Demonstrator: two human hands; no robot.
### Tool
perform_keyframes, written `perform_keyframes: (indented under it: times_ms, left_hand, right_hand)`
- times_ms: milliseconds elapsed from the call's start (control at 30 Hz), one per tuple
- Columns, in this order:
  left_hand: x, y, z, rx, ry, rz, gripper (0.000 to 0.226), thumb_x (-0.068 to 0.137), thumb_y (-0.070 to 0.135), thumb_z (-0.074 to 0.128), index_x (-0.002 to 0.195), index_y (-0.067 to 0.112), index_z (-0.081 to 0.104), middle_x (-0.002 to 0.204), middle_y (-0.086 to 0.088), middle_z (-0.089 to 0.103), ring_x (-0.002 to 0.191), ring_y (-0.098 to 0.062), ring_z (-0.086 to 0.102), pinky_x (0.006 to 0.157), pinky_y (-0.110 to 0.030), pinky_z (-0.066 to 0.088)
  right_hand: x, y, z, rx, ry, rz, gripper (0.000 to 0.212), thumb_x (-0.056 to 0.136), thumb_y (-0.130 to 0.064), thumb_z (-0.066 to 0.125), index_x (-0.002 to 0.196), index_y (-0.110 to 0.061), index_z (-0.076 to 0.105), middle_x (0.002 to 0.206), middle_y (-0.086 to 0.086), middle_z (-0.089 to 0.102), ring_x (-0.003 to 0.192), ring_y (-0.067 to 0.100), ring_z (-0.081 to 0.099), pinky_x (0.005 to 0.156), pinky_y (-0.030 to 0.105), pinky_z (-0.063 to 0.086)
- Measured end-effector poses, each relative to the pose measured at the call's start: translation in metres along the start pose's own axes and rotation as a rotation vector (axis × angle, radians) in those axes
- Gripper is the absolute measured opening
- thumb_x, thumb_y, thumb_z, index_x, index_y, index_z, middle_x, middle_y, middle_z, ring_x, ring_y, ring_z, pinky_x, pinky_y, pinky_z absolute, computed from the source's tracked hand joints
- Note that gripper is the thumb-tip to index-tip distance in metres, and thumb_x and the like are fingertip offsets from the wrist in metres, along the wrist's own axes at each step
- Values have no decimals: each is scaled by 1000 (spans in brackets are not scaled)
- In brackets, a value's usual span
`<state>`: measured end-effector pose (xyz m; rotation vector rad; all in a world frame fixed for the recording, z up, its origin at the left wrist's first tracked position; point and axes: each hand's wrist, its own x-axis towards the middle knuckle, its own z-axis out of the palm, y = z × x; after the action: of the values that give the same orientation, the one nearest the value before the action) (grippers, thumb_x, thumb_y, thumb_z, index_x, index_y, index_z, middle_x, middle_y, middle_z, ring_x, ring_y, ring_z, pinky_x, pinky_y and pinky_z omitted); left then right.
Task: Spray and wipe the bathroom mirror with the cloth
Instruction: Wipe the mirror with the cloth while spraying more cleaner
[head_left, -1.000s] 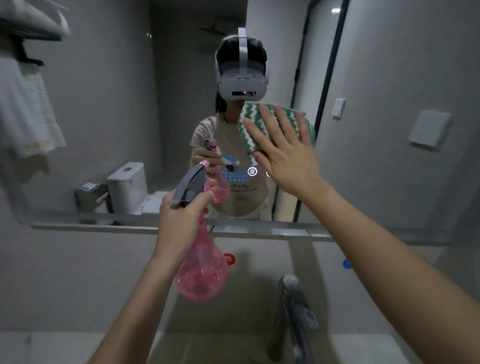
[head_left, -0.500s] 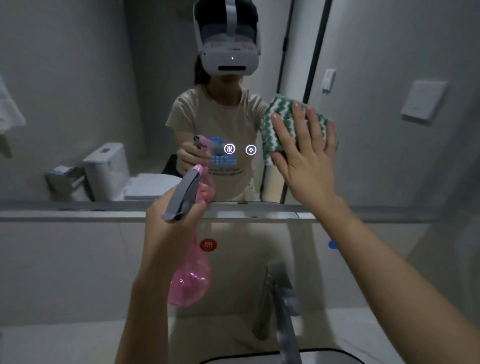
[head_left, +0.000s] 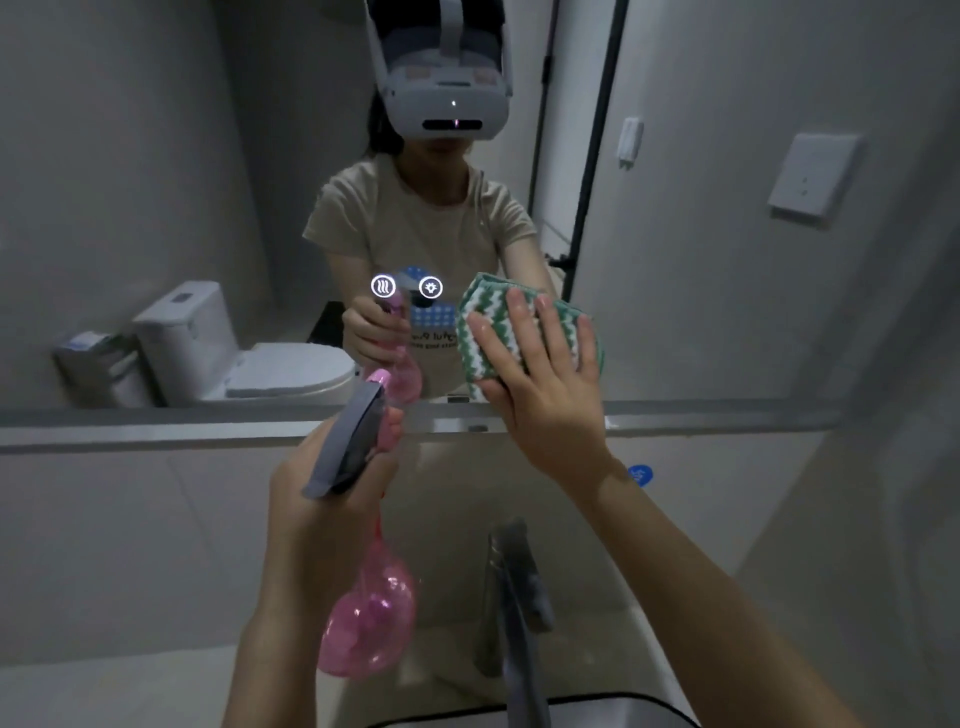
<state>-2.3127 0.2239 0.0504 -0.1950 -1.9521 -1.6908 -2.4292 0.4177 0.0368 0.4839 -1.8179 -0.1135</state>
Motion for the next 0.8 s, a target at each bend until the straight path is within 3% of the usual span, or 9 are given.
perform_keyframes:
  times_ms: [133,200,300,500,567,633,700,800]
  left_hand:
    - [-6,11,16,-73,28,-101,14,64,18,60,63,7,51,52,7,42,55,-15,34,49,-33,29]
    - [-11,19,28,-69,38,-108,30,62,26,62,71,-2,55,62,-4,48,61,-17,38,52,-41,34]
    - [-20,27,49,-41,53,-99,27,66,23,59,68,-3,49,60,-6,41,60,-13,35,55,-31,29]
    - [-39,35,92,-45,-22,-66,32,75,24,63,87,-6,62,82,-31,59,75,-19,52,69,-37,40]
    - [-46,36,102,-13,-45,-43,17,83,15,66,88,0,66,83,-29,61,74,-18,53,67,-31,41]
    - [-52,37,112,40,-52,-23,14,85,9,63,90,-4,65,69,-18,57,63,-10,46,58,-22,36]
    - [-56,38,120,74,-39,-20,17,85,11,63,88,-7,63,55,2,47,54,-3,38,50,-18,31]
    - [-61,41,133,120,-19,-14,24,86,12,66,84,-10,59,50,10,38,49,-2,32,47,-16,26]
  right_hand:
    - [-13,38,-8,-80,-92,-49,56,97,-39,48,148,-29,27,154,8,26,141,27,24,112,54,23]
    - [-28,59,-12,-98,-132,-18,60,99,-41,42,150,-30,13,157,6,16,143,24,15,113,54,18]
    - [-52,92,-17,-108,-177,57,63,100,-43,37,151,-31,2,159,1,-7,146,21,-3,114,53,13]
    - [-98,147,-26,-83,-169,127,65,96,-35,50,150,-21,17,155,9,14,146,24,0,113,55,16]
    - [-110,153,-26,-135,-134,183,64,96,-35,52,150,-18,21,153,15,20,145,30,12,111,57,23]
    - [-111,144,-22,-203,-107,298,65,96,-39,51,150,-18,21,150,18,26,140,34,25,110,58,27]
    - [-106,122,-16,-172,-116,463,68,95,-43,46,151,-18,16,149,20,30,137,36,27,110,57,25]
    - [-96,87,-6,-44,-128,548,64,100,-46,24,151,-15,2,150,23,27,137,38,24,110,56,23]
